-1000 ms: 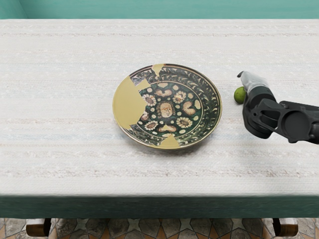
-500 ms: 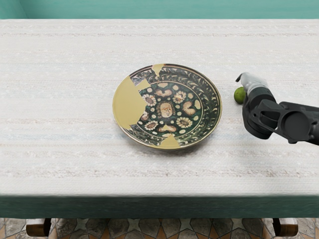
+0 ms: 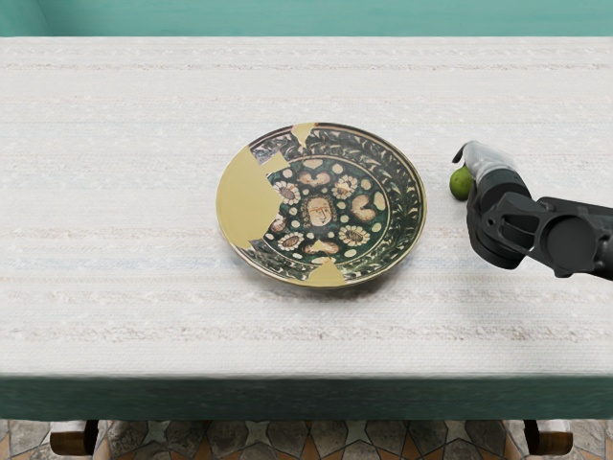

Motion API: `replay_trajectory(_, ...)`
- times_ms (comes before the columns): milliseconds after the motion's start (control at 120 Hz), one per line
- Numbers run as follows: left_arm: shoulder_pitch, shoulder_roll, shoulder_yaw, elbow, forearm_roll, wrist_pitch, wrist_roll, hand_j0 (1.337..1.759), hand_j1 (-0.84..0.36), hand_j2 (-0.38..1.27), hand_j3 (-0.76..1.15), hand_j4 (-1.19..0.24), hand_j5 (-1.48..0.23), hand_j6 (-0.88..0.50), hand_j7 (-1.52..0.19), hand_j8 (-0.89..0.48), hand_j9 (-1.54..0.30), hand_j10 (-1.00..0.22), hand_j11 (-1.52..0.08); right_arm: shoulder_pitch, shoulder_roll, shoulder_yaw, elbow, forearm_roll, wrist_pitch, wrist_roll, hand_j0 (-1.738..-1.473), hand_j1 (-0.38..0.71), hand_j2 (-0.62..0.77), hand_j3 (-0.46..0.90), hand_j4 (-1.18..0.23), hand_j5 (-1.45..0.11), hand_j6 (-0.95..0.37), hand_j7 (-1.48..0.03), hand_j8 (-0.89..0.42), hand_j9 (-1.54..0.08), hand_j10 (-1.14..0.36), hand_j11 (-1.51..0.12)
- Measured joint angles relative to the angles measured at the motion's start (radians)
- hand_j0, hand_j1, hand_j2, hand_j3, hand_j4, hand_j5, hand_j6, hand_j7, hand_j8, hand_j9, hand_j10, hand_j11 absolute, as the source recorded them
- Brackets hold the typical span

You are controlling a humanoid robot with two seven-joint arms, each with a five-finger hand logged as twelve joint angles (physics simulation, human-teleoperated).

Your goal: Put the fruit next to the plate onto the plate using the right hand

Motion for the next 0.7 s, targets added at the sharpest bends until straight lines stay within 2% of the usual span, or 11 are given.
replay_trajectory(383, 0.001, 0.0, -0.001, 0.0, 0.0, 0.0, 0.0, 1.658, 0.33, 0.0, 0.0, -0.01, -0.02, -0.01, -0.02, -0.01, -0.02, -0.01, -0.02, 0.002, 0.004, 0.0, -0.001, 0.0, 0.001, 0.0, -1.658, 0.19, -0.09, 0.0, -0.45, -0.59, -0.45, -0.59, -0.45, -0.59, -0.45, -0.59)
replay_trajectory(700, 0.001, 0.0, -0.001, 0.0, 0.0, 0.0, 0.0, 1.658, 0.33, 0.0, 0.0, -0.01, -0.02, -0.01, -0.02, -0.01, -0.02, -0.01, -0.02, 0.003, 0.006, 0.0, -0.002, 0.0, 0.003, -0.001, -1.656, 0.23, -0.05, 0.0, -0.51, -0.69, -0.42, -0.67, -0.41, -0.69, -0.51, -0.69)
